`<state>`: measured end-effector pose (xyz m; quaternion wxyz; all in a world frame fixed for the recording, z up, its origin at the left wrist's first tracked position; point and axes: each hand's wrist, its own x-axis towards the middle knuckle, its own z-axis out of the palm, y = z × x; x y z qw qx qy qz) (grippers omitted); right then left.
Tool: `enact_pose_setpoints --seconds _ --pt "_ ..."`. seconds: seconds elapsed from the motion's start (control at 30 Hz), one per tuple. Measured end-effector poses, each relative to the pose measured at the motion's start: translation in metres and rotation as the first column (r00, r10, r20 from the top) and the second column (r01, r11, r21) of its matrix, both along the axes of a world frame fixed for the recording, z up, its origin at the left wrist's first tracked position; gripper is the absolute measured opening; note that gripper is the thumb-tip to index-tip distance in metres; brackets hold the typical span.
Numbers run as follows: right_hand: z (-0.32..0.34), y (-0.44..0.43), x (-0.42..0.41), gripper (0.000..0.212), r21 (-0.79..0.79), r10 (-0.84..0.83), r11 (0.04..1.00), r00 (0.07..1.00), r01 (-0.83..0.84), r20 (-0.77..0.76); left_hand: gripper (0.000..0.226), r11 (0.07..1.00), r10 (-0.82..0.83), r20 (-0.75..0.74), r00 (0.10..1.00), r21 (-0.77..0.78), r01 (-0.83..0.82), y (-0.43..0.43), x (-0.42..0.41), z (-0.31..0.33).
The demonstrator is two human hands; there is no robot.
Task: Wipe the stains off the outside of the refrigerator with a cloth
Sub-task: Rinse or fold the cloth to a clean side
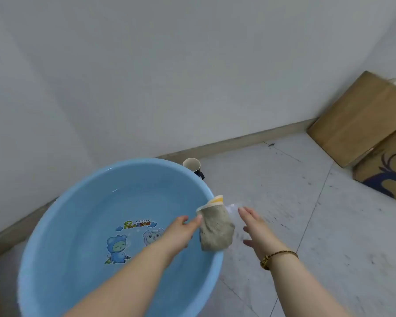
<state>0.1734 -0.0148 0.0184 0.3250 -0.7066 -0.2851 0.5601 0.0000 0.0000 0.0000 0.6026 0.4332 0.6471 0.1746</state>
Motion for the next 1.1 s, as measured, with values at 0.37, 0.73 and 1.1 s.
enact_pose_setpoints --seconds 0.37,0.73,1.1 --pt "-0.036 0.02 -0.022 0.031 0.066 -0.024 0.997 0.971 0.041 -0.24 0.008 0.99 0.142 0.473 0.869 -0.076 -0.121 0.007 0.003 -0.032" --pt "-0.002 0.04 -0.125 0.036 0.236 0.23 0.928 0.942 -0.288 0.246 0.043 0.81 0.517 0.188 0.835 0.207 -0.549 0.026 -0.084 -0.001" --pt "-0.082 0.022 -0.182 0.074 -0.109 0.559 0.762 0.562 -0.639 0.61 0.038 0.94 0.321 -0.472 0.821 0.262 -0.217 0.003 -0.127 -0.073"
